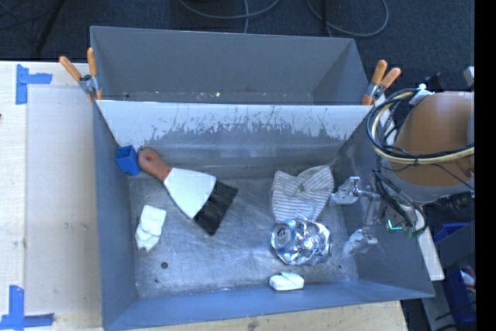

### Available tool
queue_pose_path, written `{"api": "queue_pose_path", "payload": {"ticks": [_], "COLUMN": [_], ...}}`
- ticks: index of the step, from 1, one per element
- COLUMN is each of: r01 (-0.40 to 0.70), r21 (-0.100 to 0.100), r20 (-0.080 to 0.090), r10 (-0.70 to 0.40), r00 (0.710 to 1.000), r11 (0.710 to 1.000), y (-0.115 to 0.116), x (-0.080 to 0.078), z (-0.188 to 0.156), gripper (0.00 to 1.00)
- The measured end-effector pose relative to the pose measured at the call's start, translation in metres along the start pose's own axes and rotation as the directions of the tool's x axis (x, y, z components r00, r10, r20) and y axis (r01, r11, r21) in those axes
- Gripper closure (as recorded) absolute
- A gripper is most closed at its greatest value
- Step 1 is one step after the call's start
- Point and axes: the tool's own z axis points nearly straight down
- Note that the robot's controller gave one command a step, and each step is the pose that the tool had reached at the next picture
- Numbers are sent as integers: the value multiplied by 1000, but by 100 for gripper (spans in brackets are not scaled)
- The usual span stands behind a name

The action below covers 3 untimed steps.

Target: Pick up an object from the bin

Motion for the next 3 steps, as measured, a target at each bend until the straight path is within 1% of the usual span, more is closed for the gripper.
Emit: {"api": "queue_pose_path", "payload": {"ticks": [1, 2, 3], "r01": [3, -85, -85], "r21": [1, 2, 2], "r20": [7, 0, 1], "r10": [-3, 85, 85], "r00": [1000, 996, 996], "r11": [1000, 996, 996], "y": [0, 34, 34], "x": [-2, -47, -47], "z": [-3, 58, 58], "gripper": [0, 100, 100]}}
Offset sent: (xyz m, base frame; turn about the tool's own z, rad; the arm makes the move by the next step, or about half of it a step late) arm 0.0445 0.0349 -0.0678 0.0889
